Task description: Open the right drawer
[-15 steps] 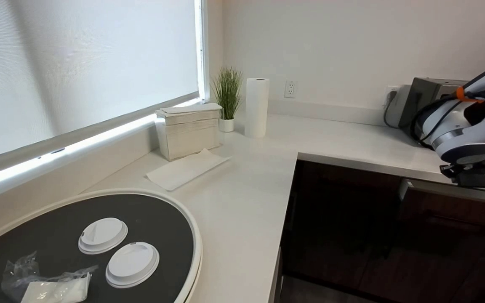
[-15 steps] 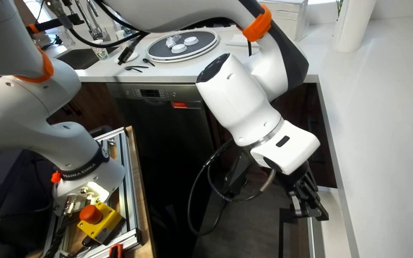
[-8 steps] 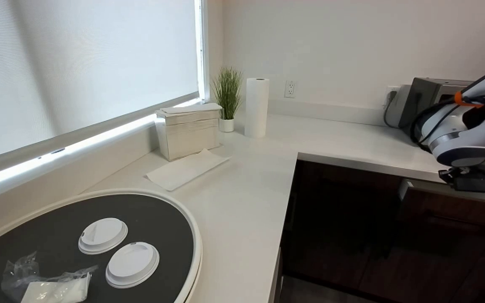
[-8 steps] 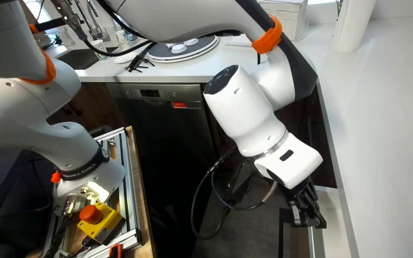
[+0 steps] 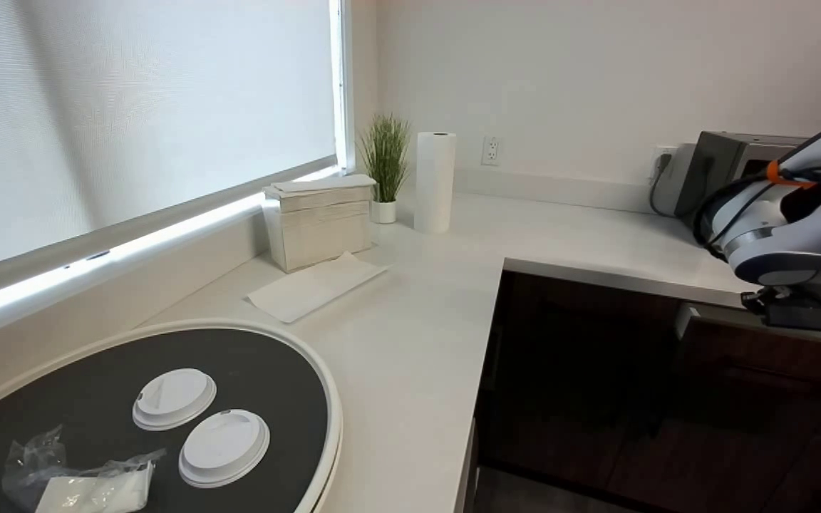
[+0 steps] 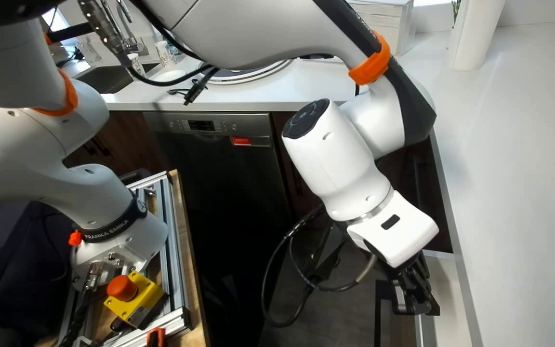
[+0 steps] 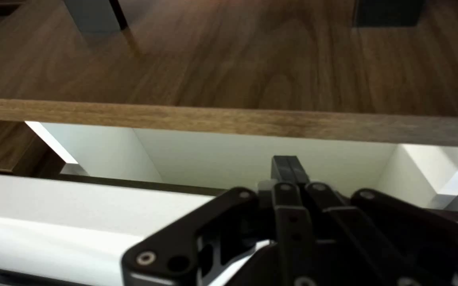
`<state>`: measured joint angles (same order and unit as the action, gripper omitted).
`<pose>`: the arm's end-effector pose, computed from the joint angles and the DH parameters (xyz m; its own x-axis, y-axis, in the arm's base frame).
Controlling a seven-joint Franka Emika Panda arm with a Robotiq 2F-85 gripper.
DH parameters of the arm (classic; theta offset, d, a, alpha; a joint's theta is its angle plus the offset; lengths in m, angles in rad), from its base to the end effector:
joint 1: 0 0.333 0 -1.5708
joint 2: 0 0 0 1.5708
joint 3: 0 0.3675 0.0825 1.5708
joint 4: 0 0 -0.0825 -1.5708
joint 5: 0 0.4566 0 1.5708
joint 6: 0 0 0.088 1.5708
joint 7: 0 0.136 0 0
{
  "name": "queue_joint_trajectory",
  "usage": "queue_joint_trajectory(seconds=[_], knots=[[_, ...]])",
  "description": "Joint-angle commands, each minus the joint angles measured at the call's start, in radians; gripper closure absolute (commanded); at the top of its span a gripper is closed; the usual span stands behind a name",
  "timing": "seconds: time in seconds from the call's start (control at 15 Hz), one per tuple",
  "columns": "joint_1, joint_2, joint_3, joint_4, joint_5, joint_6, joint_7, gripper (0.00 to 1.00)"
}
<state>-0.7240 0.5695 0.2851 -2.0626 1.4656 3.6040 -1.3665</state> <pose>0.4945 -0.3883 0.1669 0.6432 -0.5222 0.5599 -0.7107 -0.6793 0.1829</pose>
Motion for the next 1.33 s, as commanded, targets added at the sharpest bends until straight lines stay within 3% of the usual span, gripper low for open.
queue_joint_trajectory(seconds=[0.0,0.47,0.8,1.27], knots=[[-0.005,0.023,0.0,0.03,0.106,-0.013,-0.086,1.0],[-0.032,0.019,0.035,0.035,0.264,0.004,-0.226,1.0],[-0.116,0.018,0.147,0.048,0.523,0.135,-0.483,1.0],[-0.205,0.001,0.247,0.033,0.703,0.258,-0.649,1.0]])
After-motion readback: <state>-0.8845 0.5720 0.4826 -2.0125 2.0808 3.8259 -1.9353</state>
